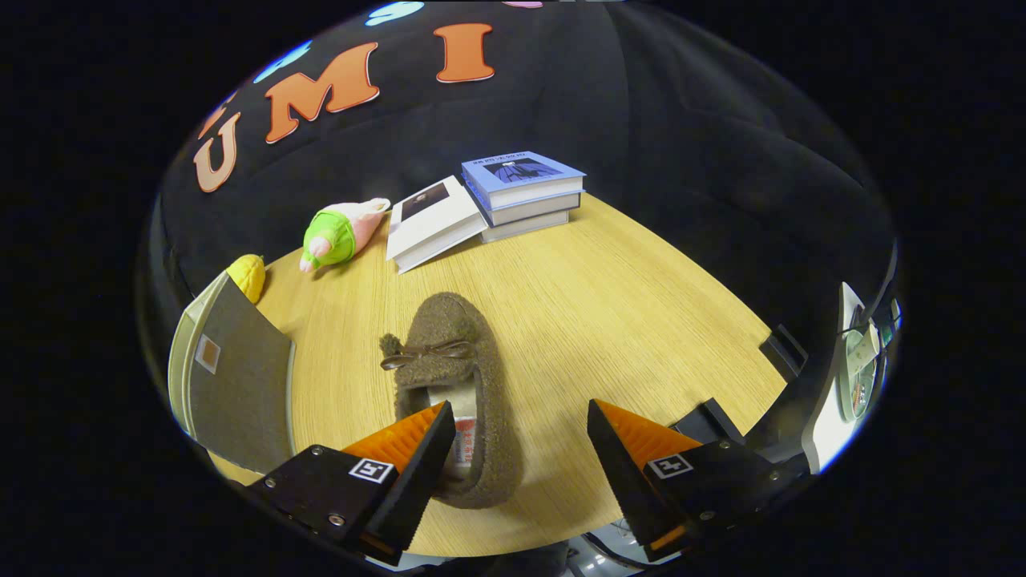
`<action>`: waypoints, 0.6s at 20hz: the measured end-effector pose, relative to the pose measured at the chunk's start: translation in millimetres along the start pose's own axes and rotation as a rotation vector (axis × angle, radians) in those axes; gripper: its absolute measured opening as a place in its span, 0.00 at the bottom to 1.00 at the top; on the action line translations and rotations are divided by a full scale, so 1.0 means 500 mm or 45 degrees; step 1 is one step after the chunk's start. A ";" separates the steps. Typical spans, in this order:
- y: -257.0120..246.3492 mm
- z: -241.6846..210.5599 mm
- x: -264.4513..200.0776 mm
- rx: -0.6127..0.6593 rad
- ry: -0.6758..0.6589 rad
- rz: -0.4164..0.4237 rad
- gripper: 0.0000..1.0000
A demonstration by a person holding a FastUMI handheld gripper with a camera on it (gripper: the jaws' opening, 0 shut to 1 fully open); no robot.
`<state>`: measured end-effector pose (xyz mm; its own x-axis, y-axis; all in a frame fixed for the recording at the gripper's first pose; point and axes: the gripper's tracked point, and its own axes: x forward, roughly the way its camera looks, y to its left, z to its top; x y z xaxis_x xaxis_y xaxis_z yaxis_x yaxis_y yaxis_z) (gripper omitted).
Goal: Open the storage box then place both shoes into the box .Put the left shoe in first, then the right shoe, with the right side of both shoes facing outward in a uniform manner.
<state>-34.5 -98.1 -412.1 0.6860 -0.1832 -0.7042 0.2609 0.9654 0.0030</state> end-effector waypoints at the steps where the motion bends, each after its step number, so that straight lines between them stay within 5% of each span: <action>1: 0.002 -0.003 0.006 -0.008 0.008 0.004 0.99; 6: 0.009 0.002 0.048 -0.010 0.036 0.009 0.93; 12: 0.032 -0.002 0.096 -0.018 0.099 0.053 0.65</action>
<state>1.8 -91.4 -446.9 0.6412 -0.1282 -0.7566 0.2229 0.9745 0.0238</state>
